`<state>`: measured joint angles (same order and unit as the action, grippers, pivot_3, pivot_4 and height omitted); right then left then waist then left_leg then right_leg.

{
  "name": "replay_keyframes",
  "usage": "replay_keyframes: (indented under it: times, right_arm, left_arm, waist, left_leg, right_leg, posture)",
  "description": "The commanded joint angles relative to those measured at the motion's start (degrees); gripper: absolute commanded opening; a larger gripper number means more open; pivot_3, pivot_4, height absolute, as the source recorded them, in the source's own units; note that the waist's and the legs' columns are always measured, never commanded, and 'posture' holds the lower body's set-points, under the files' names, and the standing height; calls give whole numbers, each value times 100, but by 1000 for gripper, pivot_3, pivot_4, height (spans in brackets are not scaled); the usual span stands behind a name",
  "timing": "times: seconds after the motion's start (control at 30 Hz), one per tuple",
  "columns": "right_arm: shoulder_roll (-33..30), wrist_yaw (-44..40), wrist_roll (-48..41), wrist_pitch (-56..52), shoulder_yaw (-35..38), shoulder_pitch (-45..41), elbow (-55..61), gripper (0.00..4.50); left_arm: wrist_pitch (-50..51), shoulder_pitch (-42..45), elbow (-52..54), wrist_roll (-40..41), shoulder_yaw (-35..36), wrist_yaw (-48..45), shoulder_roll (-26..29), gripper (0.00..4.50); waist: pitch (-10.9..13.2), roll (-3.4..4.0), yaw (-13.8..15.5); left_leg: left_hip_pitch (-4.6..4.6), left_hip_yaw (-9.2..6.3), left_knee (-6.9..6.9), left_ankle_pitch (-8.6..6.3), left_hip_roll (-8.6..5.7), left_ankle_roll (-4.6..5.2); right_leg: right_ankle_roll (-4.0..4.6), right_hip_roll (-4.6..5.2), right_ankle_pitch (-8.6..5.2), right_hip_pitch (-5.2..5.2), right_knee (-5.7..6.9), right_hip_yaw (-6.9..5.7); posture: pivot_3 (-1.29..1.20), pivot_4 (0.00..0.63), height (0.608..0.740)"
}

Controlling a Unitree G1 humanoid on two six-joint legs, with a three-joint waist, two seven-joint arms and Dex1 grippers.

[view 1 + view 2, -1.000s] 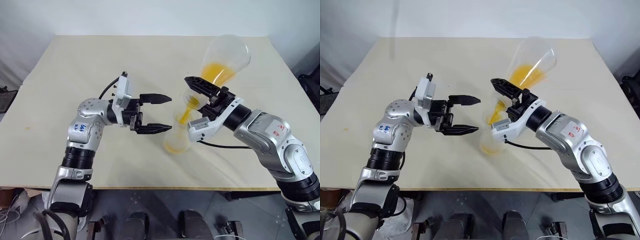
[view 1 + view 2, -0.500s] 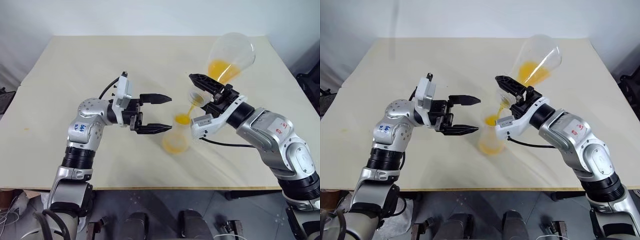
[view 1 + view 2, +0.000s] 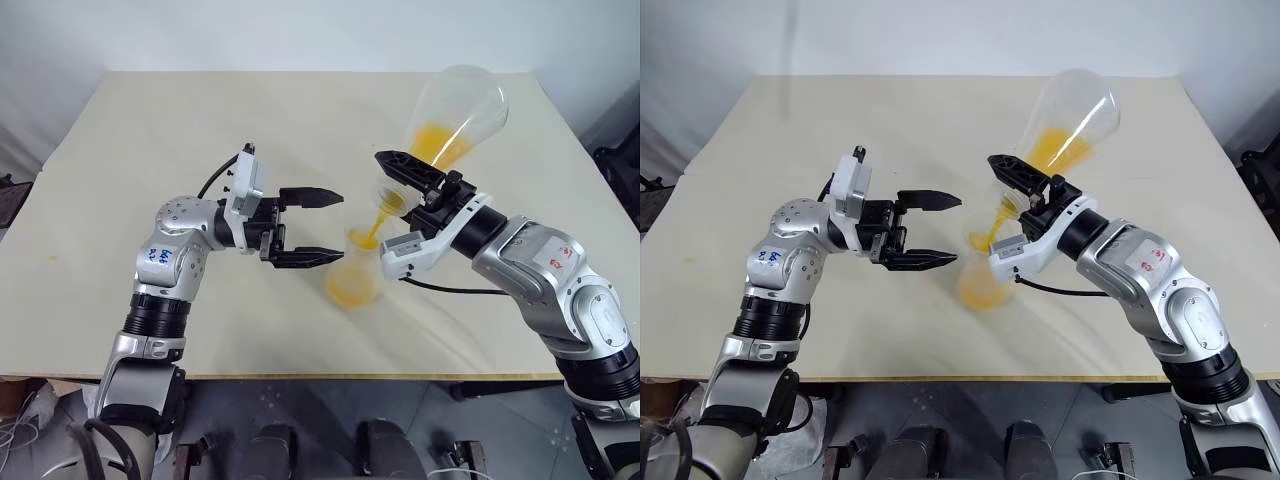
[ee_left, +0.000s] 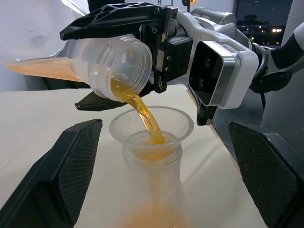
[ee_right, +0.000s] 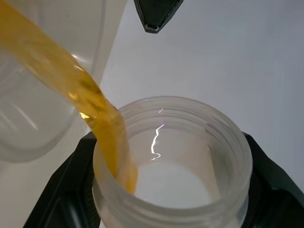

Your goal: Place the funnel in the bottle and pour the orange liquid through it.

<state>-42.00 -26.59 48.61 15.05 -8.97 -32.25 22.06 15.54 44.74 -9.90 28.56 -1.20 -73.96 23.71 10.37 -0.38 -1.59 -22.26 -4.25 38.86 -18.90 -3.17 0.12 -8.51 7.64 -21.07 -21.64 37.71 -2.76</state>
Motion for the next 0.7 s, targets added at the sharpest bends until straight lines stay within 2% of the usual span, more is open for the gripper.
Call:
replay_keyframes:
  times: [0.03,0.7]
  right_arm:
    - [-16,183,58,33,190,-130,83,2842]
    - [-26,176,11,70,172,-165,3,2842]
  left_arm:
    - [-64,98,93,28,29,-20,39,4500]
    - [-47,31,172,40,39,30,52,4500]
  waist:
    - [0,0,0]
    - [0,0,0]
  left_leg:
    - [0,0,0,0,0,0]
    - [0,0,0,0,1,0]
  right_leg:
    - [0,0,0,0,0,0]
    - [0,0,0,0,1,0]
  posture:
    - [0,150,740]
    - [0,150,740]
